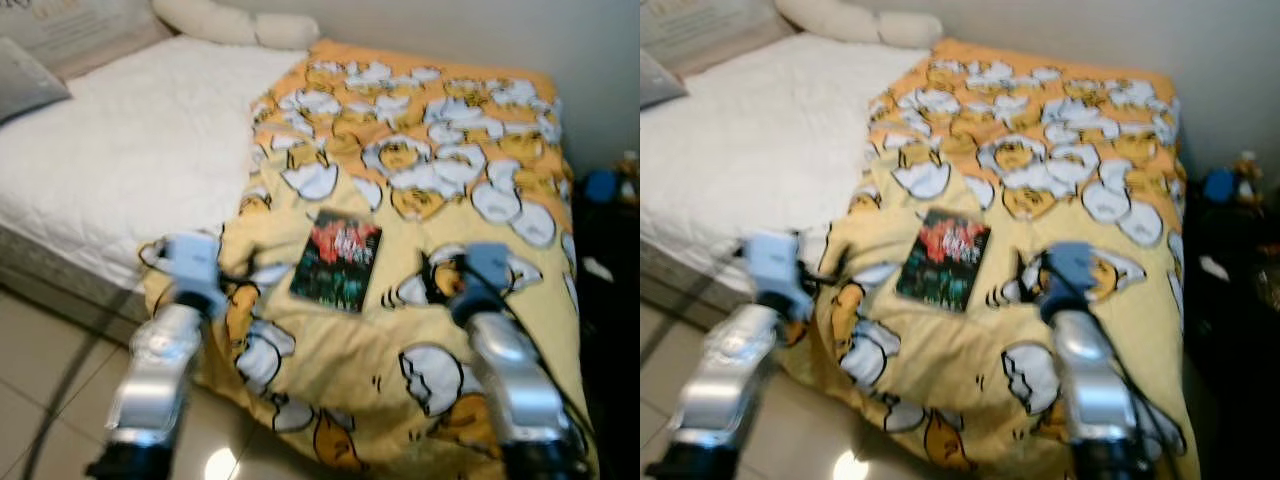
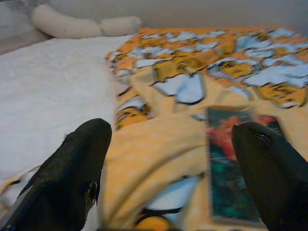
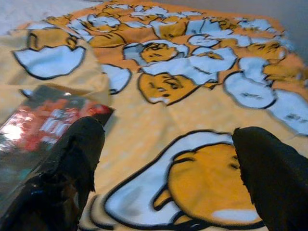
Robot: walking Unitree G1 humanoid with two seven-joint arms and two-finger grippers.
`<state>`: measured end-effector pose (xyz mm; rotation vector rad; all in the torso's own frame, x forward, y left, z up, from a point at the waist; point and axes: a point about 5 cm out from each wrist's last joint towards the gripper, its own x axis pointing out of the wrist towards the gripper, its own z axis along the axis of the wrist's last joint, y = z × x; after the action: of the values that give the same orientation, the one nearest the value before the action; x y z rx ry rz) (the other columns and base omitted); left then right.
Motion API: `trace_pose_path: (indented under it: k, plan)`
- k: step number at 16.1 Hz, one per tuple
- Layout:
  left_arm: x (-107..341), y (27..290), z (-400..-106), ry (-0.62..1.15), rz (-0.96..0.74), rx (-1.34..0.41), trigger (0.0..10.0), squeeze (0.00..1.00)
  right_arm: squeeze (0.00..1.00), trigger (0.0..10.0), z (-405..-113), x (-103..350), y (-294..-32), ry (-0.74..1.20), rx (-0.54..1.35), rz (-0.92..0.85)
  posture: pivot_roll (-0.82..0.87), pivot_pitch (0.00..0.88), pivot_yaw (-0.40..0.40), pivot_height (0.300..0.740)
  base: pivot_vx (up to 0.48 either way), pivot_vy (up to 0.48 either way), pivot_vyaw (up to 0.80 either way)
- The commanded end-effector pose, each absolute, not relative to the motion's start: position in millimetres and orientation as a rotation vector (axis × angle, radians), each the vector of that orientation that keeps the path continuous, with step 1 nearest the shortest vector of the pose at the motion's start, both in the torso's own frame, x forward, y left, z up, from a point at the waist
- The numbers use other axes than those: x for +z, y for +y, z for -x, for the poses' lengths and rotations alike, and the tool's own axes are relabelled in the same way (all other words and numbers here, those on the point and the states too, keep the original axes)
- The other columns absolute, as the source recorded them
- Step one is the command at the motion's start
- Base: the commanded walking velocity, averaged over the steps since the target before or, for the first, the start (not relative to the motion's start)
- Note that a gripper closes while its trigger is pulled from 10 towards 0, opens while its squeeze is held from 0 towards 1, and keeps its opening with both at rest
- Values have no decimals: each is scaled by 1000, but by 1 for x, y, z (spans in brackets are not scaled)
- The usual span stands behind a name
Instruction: Clean up the room
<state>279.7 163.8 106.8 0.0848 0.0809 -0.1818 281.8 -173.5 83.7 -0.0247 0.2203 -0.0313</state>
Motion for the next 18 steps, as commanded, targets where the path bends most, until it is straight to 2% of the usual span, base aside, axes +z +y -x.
trace_pose_path:
  k: [1,10,12,16,18]
  plan:
    - [109,174,-279,75,-104,-158,10000,1000,0,10000,-284,87,-168,208,-25,53,-74,0,-5,740,349,0,0]
    - [105,175,-271,85,-107,-130,10000,1000,0,10000,-289,83,-161,253,31,31,-42,0,-49,740,346,0,0]
    - [107,173,-271,93,-168,-174,10000,1000,0,10000,-288,82,-160,258,33,-11,-53,0,-33,740,343,0,0]
    - [109,170,-278,88,-117,-165,10000,1000,0,10000,-279,79,-159,267,49,-10,-98,0,19,740,135,0,0]
    - [109,169,-280,92,-116,-175,10000,1000,0,10000,-277,79,-159,265,51,-5,-101,0,24,740,0,0,800]
